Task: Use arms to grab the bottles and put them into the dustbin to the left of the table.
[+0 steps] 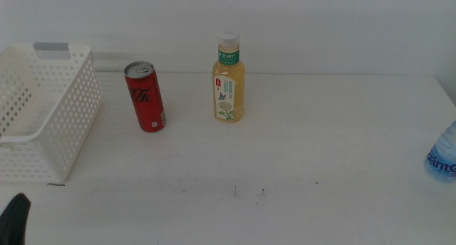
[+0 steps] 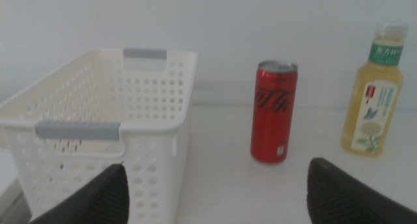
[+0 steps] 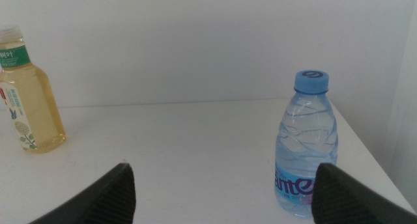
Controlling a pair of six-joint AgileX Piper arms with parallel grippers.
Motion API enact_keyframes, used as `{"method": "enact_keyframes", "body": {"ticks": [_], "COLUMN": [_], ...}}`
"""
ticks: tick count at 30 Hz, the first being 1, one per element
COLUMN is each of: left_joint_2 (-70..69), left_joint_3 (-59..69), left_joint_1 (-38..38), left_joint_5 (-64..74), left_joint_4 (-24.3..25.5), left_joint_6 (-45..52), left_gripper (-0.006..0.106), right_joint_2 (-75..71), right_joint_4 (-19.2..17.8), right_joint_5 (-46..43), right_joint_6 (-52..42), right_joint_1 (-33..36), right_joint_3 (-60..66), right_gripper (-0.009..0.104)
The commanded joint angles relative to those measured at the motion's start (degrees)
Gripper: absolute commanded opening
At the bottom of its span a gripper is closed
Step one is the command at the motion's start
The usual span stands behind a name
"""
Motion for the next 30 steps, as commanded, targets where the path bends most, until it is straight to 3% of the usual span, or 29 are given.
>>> {"method": "enact_keyframes", "body": {"ticks": [1,6,12,16,21,30], "left_joint_2": [2.13,23.21,52.70,65.49,71.75,71.94], "left_joint_3": [-0.03,-0.03,-0.03,-0.03,-0.03,-0.03], "left_joint_1": [-0.88,-8.43,-17.44,-18.36,-18.25,-18.25], "left_joint_5": [-4.17,-24.44,-48.44,-64.08,-72.37,-74.59], "left_joint_4": [-1.01,2.19,-1.56,-1.67,-2.87,-3.43], "left_joint_6": [-0.67,-0.53,0.27,2.37,2.37,2.37], "left_gripper": [0.094,0.094,0.094,0.094,0.094,0.094], "right_joint_2": [-0.23,-0.23,-0.23,-0.23,-0.23,-0.23], "right_joint_4": [-0.40,-0.40,-0.40,-0.40,-0.40,-0.40], "right_joint_5": [-0.49,-0.49,-0.49,-0.49,-0.49,-0.49], "right_joint_6": [-0.34,-0.34,-0.34,-0.34,-0.34,-0.34], "right_joint_1": [-0.13,-0.13,-0.13,-0.13,-0.13,-0.13], "right_joint_3": [0.19,0.19,0.19,0.19,0.19,0.19], "right_gripper": [0.087,0.087,0.087,0.087,0.087,0.087]}}
